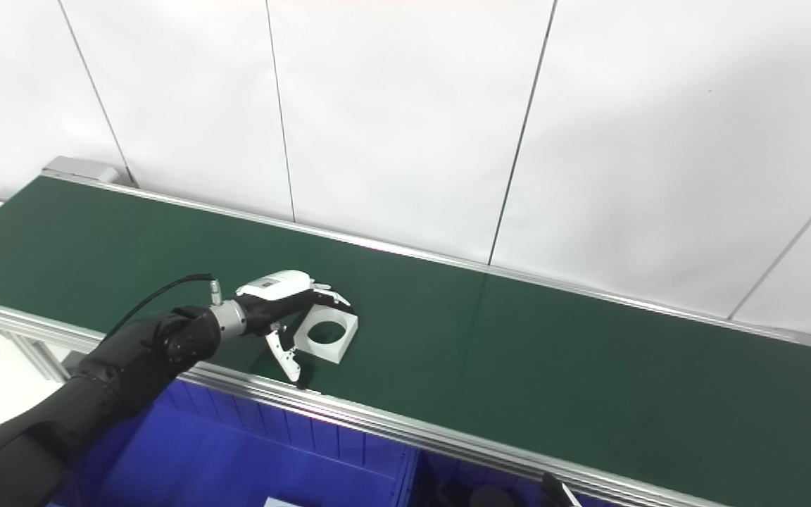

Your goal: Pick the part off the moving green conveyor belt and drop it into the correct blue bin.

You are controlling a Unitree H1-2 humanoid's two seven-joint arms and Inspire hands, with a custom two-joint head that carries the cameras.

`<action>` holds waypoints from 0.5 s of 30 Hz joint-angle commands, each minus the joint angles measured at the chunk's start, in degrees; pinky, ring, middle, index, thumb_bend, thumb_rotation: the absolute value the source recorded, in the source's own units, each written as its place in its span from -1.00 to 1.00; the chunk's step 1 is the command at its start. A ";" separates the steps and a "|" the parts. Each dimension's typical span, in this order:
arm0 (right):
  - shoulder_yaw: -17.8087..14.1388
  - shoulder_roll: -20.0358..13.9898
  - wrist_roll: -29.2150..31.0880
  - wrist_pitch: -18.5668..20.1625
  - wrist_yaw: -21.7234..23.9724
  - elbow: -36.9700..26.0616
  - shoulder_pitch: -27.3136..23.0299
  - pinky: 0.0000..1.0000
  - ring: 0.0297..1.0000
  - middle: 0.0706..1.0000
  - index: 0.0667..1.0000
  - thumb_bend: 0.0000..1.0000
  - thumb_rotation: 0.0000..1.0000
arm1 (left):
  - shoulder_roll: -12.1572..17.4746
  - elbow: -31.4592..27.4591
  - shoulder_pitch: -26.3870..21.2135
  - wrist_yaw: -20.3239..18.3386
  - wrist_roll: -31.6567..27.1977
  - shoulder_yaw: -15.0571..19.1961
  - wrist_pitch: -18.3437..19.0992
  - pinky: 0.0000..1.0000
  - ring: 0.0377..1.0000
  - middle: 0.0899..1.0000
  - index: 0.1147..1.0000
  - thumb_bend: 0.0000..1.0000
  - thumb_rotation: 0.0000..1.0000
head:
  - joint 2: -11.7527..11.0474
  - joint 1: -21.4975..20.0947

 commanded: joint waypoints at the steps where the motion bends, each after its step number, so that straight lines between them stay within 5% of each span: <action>1: -0.29 0.32 -0.20 -2.94 -0.85 -2.00 0.35 0.56 0.68 0.71 0.69 0.22 -1.00 | 1.63 2.51 -1.94 5.59 4.67 -2.32 -0.17 0.62 0.69 0.58 0.43 0.77 -1.00 | 0.07 -0.06; 4: -0.42 0.41 -0.13 -2.94 -0.82 -2.32 0.60 0.56 0.69 0.71 0.69 0.22 -1.00 | 1.05 4.99 -2.32 12.33 4.34 -4.58 -0.23 0.21 0.38 0.37 0.24 0.69 -1.00 | 0.20 -0.12; 7: -0.77 0.64 -0.26 -2.94 -0.75 -2.61 0.96 0.55 0.69 0.72 0.69 0.23 -1.00 | 0.59 7.51 -2.29 20.58 1.71 -7.60 -0.24 -0.11 -0.15 -0.05 0.02 0.09 -1.00 | 0.43 -0.30; 15: -1.19 0.74 -0.21 -2.93 -0.77 -3.12 1.28 0.56 0.69 0.72 0.69 0.22 -1.00 | 0.70 10.49 -2.76 31.31 -2.53 -14.85 -0.24 -0.28 -0.28 -0.13 -0.08 0.00 -1.00 | 0.65 -0.30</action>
